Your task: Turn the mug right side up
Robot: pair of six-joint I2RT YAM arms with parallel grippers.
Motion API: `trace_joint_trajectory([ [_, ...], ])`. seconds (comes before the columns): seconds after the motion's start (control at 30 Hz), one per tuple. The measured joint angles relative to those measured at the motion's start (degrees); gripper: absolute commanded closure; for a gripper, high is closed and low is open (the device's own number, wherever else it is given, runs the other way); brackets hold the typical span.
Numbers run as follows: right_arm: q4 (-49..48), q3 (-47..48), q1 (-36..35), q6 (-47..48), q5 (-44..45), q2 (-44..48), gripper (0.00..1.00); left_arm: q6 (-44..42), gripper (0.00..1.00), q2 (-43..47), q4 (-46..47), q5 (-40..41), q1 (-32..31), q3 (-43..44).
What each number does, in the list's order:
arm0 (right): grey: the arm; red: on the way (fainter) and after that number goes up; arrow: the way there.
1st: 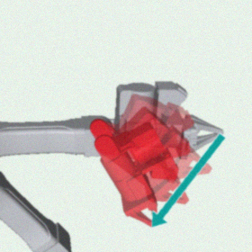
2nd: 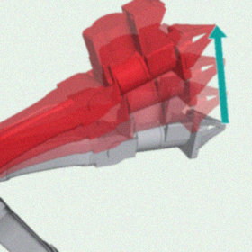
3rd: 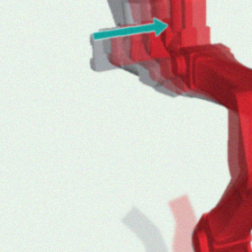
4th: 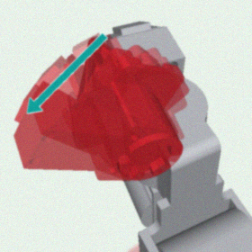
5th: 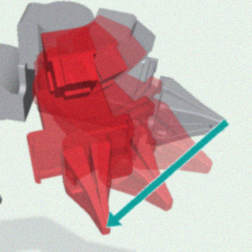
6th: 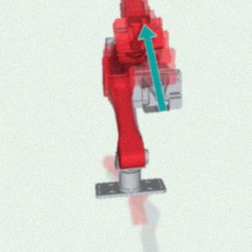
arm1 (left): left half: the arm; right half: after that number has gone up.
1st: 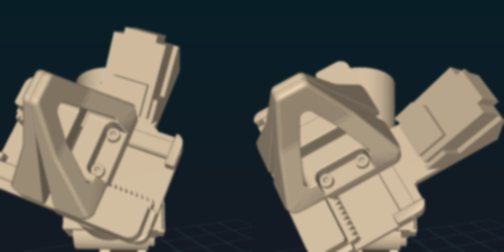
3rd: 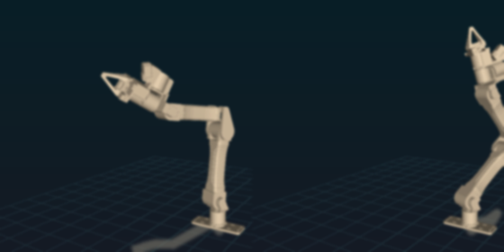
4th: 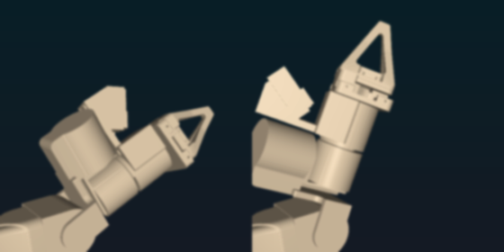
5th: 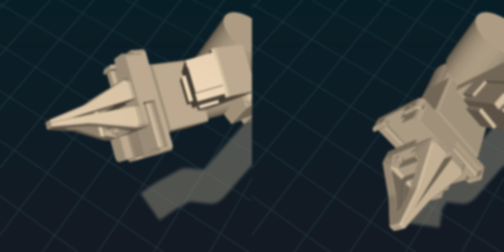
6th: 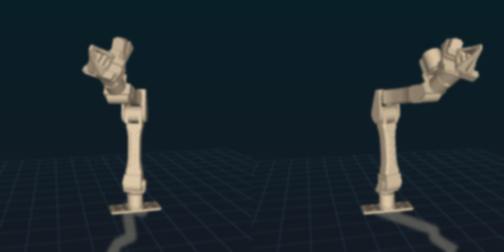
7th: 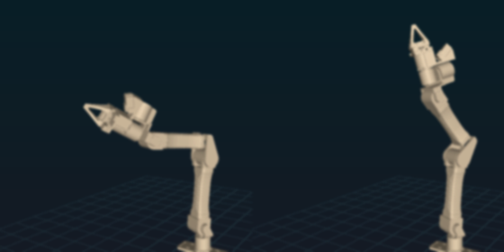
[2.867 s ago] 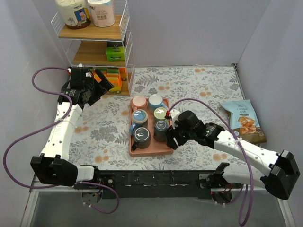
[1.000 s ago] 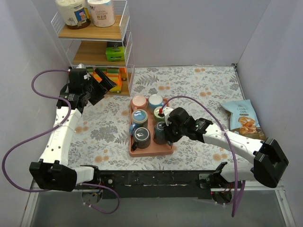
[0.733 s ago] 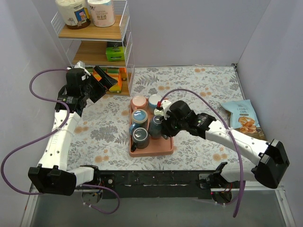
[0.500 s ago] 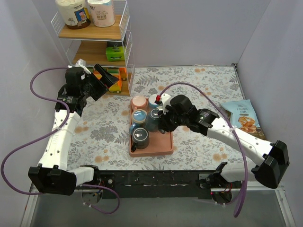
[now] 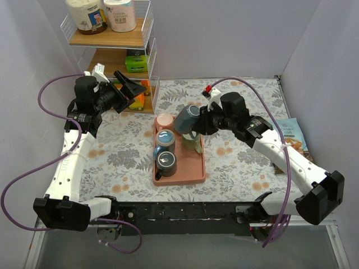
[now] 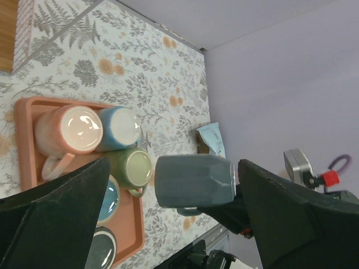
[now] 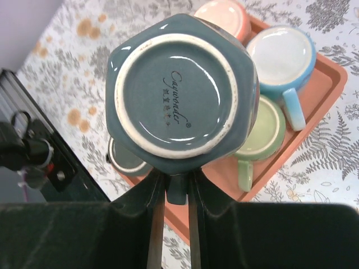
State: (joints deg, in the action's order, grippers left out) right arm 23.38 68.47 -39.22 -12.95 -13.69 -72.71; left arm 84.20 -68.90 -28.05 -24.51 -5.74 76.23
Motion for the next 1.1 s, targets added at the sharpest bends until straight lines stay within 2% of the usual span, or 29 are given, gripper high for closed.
trace_joint_trajectory([
  [0.2,-8.0,0.0,6.1,-10.5,-4.3,-1.0,0.99,2.8,0.02,0.9,6.9,-7.7,0.0,-1.9],
  [0.4,-21.6,-1.7,11.6,-25.6,-9.3,-2.6,0.99,6.0,0.02,1.8,13.0,-15.4,-0.2,-5.2],
  [0.63,-34.3,-1.8,13.7,-38.5,-11.6,-6.6,0.99,11.0,0.06,1.7,21.0,-20.4,-2.4,-8.5],
  [0.9,-41.5,-1.8,13.6,-46.0,-12.7,-7.9,0.99,24.8,0.16,-0.7,39.3,-20.7,-8.2,-21.8],
  [1.1,-48.1,-3.9,13.6,-51.1,-12.9,-7.9,0.99,29.1,0.21,-7.2,55.5,-19.4,-13.9,-26.6],
])
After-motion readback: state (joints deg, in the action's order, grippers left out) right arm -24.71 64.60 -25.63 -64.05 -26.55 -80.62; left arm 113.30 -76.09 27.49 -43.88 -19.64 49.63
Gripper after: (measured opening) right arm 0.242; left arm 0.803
